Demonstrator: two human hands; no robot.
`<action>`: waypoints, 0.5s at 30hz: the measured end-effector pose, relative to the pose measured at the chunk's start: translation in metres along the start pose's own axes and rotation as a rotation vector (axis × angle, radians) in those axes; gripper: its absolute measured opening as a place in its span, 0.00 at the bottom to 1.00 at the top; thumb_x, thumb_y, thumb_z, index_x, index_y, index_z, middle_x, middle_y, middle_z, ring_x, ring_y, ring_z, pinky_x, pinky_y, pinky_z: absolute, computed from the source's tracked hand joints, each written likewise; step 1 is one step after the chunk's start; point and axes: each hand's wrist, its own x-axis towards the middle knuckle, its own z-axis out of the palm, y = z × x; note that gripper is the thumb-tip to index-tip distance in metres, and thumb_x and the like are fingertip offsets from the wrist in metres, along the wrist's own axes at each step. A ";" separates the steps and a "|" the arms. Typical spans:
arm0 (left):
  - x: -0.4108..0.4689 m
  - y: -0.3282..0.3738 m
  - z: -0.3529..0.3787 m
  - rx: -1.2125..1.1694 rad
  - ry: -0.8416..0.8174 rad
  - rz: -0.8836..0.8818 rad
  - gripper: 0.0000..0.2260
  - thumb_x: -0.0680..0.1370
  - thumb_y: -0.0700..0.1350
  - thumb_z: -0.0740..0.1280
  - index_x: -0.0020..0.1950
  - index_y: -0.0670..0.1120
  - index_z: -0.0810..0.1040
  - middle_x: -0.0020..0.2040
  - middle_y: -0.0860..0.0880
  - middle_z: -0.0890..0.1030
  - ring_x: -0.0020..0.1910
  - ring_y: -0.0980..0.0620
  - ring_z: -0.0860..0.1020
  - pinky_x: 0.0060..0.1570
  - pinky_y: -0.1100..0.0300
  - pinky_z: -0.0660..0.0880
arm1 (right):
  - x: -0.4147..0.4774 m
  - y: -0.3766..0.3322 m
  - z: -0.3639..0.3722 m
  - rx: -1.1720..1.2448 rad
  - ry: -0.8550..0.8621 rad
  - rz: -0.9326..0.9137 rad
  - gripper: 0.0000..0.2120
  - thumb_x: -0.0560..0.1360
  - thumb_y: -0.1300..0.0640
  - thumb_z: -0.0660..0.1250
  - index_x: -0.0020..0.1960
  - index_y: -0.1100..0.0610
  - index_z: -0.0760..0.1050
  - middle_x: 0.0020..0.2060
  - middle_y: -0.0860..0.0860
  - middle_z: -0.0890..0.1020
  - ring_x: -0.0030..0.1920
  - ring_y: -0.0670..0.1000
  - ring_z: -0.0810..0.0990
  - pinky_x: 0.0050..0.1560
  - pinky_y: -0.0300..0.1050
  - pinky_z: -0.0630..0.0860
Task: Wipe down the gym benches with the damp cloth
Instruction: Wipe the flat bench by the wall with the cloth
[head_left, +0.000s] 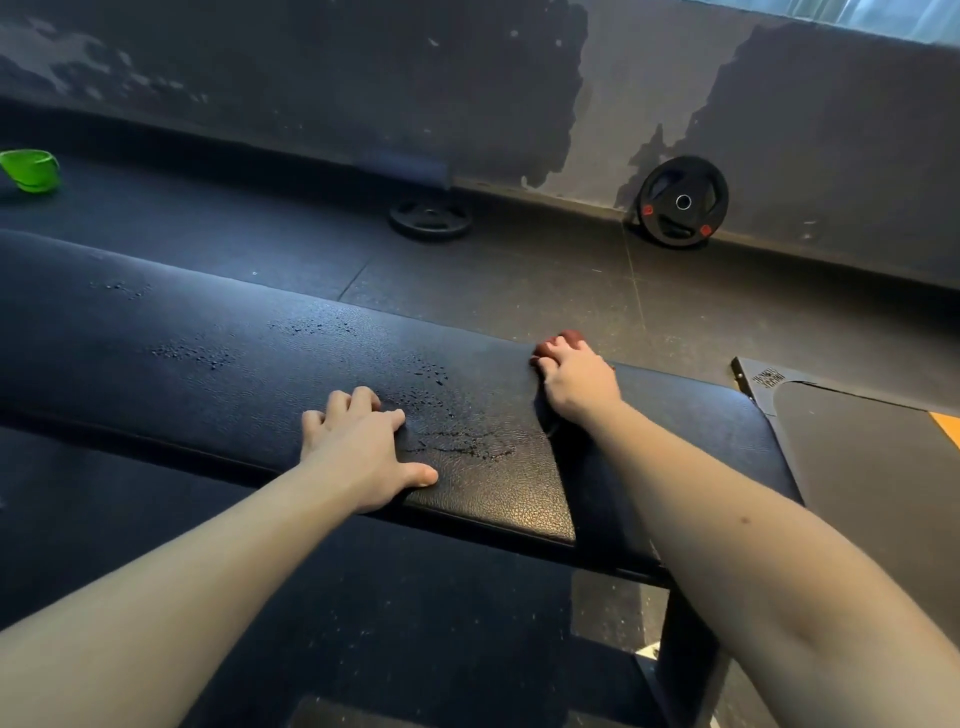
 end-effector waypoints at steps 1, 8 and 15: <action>0.000 0.000 0.001 -0.002 0.006 0.003 0.38 0.70 0.76 0.64 0.75 0.59 0.69 0.73 0.51 0.65 0.73 0.46 0.61 0.68 0.47 0.61 | 0.005 0.010 0.000 0.009 0.020 0.049 0.18 0.85 0.51 0.52 0.68 0.53 0.75 0.69 0.54 0.74 0.72 0.60 0.68 0.71 0.57 0.66; 0.000 0.000 0.002 -0.004 0.015 -0.010 0.37 0.70 0.76 0.65 0.74 0.59 0.70 0.72 0.51 0.65 0.72 0.45 0.61 0.68 0.47 0.62 | -0.017 -0.058 0.028 -0.045 0.034 -0.044 0.17 0.85 0.49 0.52 0.65 0.53 0.74 0.68 0.54 0.74 0.72 0.58 0.66 0.71 0.56 0.63; -0.005 -0.005 0.003 -0.030 0.033 -0.020 0.40 0.70 0.77 0.62 0.78 0.60 0.64 0.76 0.53 0.63 0.74 0.46 0.59 0.69 0.47 0.59 | -0.044 -0.043 0.022 -0.047 -0.040 -0.206 0.16 0.86 0.50 0.54 0.67 0.54 0.74 0.73 0.51 0.70 0.76 0.58 0.63 0.73 0.56 0.62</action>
